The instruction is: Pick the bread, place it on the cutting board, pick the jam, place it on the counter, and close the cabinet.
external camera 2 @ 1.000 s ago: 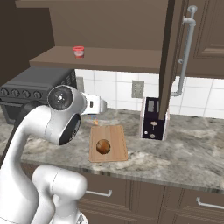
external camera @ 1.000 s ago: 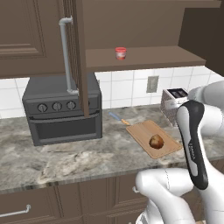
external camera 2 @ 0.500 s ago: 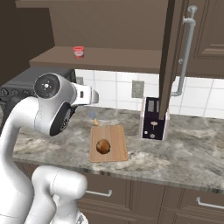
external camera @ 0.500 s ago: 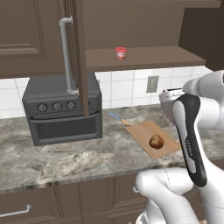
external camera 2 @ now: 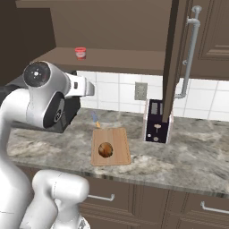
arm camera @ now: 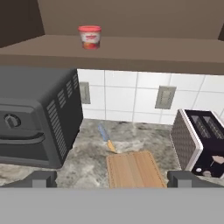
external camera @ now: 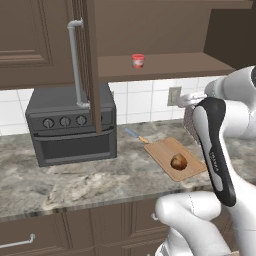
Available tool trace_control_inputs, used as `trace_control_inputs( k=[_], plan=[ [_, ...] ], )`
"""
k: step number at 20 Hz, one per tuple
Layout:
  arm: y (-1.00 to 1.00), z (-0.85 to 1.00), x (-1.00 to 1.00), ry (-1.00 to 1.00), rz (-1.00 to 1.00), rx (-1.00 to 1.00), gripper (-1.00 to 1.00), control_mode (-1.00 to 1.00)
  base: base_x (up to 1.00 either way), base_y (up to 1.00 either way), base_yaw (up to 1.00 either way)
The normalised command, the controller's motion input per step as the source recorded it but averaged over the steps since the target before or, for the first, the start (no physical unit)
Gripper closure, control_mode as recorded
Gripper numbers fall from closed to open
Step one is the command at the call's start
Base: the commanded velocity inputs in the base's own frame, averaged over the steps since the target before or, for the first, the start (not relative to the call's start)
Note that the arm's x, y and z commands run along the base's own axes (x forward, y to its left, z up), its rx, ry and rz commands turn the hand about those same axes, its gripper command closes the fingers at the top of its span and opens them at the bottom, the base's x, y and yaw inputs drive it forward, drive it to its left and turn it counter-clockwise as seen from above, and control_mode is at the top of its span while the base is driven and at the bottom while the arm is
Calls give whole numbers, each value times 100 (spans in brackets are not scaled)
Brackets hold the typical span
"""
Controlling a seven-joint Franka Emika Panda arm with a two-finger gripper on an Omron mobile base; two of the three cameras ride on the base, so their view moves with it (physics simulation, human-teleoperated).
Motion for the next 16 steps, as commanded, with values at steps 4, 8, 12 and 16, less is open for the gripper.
trace_control_inputs(
  k=[4, 8, 12, 16],
  plan=[
    [13, 27, 0, 0, 0, 0, -100, -100, 0, 0, 0],
    [15, 21, 3, 0, 0, 0, -100, -100, 0, 0, 0],
    [13, 12, 24, 0, 0, 0, -100, -100, 0, 0, 0],
    [13, 14, 28, 0, 0, 0, -100, -100, 0, 0, 0]
  ],
)
